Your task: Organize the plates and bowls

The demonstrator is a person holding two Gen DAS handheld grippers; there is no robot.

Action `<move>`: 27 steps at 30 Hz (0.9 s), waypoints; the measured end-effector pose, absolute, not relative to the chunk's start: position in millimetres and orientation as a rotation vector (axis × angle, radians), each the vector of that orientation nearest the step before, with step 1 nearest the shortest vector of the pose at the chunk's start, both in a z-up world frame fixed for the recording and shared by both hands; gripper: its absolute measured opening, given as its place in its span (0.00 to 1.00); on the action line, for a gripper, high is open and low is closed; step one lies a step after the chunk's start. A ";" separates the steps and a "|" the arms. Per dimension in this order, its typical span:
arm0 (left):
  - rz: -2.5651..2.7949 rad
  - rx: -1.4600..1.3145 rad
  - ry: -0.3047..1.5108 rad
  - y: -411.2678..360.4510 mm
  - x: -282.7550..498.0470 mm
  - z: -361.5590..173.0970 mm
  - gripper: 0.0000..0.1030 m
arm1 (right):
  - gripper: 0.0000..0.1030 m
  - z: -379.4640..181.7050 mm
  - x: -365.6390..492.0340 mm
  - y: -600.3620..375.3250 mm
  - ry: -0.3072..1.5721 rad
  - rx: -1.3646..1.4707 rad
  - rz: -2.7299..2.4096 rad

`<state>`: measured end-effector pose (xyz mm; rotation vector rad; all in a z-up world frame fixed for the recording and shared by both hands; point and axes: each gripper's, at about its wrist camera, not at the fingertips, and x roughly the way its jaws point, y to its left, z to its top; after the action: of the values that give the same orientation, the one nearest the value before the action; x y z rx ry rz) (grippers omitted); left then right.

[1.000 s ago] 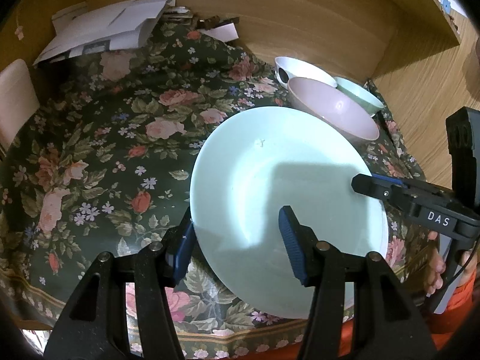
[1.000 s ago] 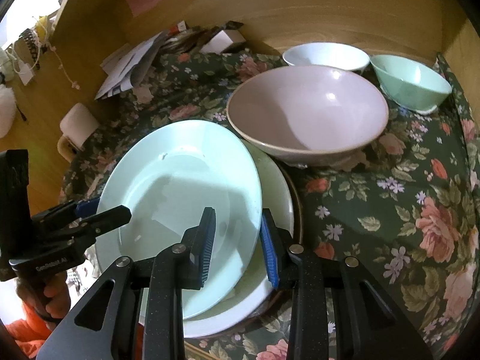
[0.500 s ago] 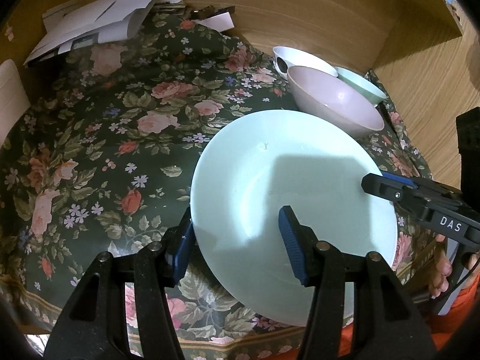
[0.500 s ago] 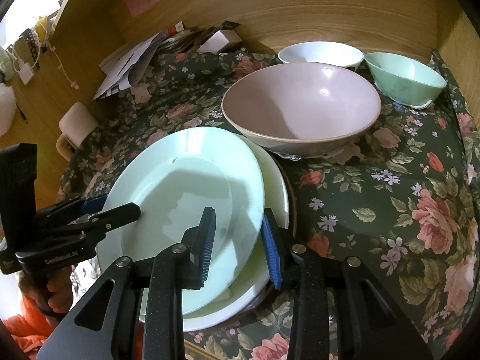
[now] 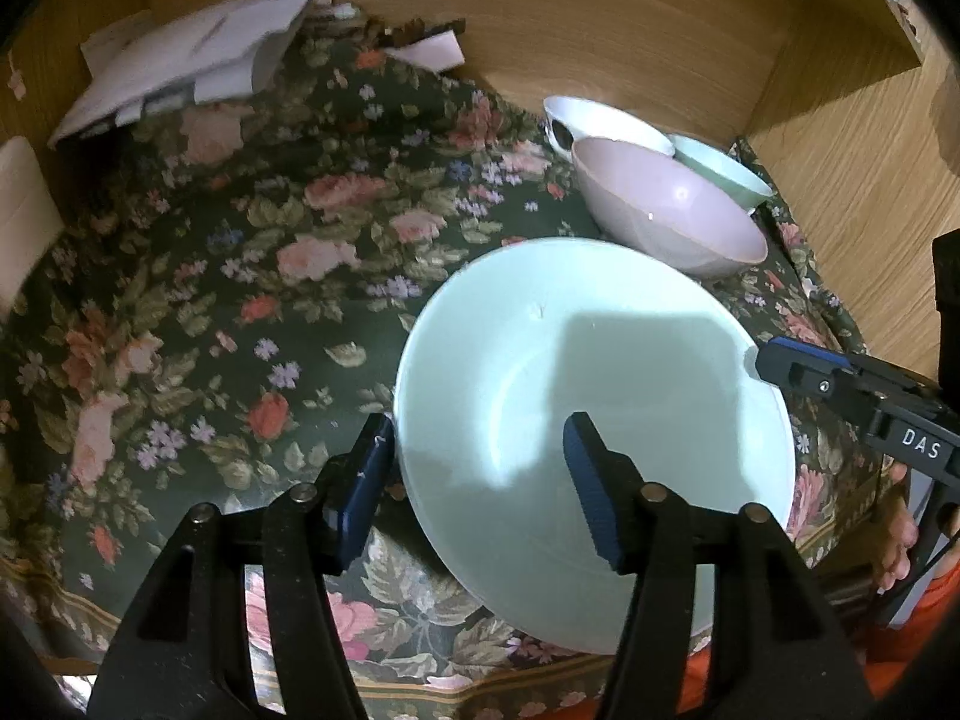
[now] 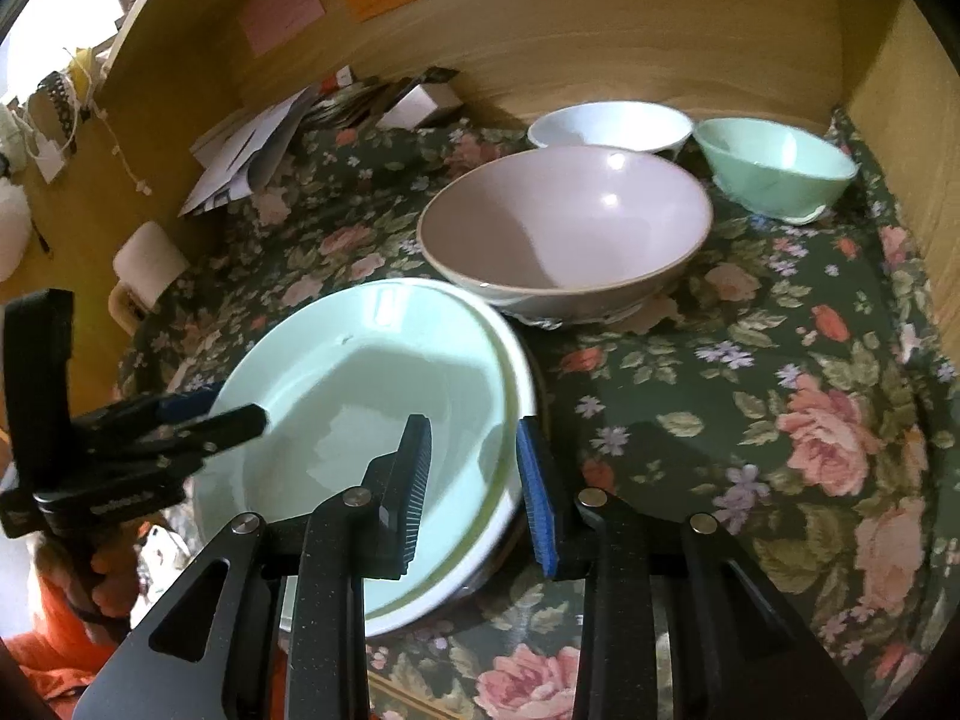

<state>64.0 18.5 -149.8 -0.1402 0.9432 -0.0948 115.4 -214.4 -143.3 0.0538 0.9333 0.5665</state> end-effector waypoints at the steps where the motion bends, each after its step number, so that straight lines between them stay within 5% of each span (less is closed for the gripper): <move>1: -0.094 -0.134 0.931 18.5 63.2 -147.0 0.62 | 0.27 -142.9 115.9 -215.3 0.931 0.052 0.561; 8: -0.085 -0.097 0.886 17.4 70.0 -127.8 0.65 | 0.27 -134.8 124.5 -221.4 0.904 0.059 0.542; 16: -0.097 -0.058 0.830 10.4 97.5 -102.0 0.71 | 0.44 -114.2 137.9 -231.0 0.834 0.064 0.495; 27: -0.141 0.010 0.803 -11.4 147.7 -90.1 0.76 | 0.45 -101.1 171.0 -244.3 0.789 0.060 0.436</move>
<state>147.7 -11.4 -90.1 0.0095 0.8026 -0.1407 171.0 -244.3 -101.1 0.0598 0.7888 0.4359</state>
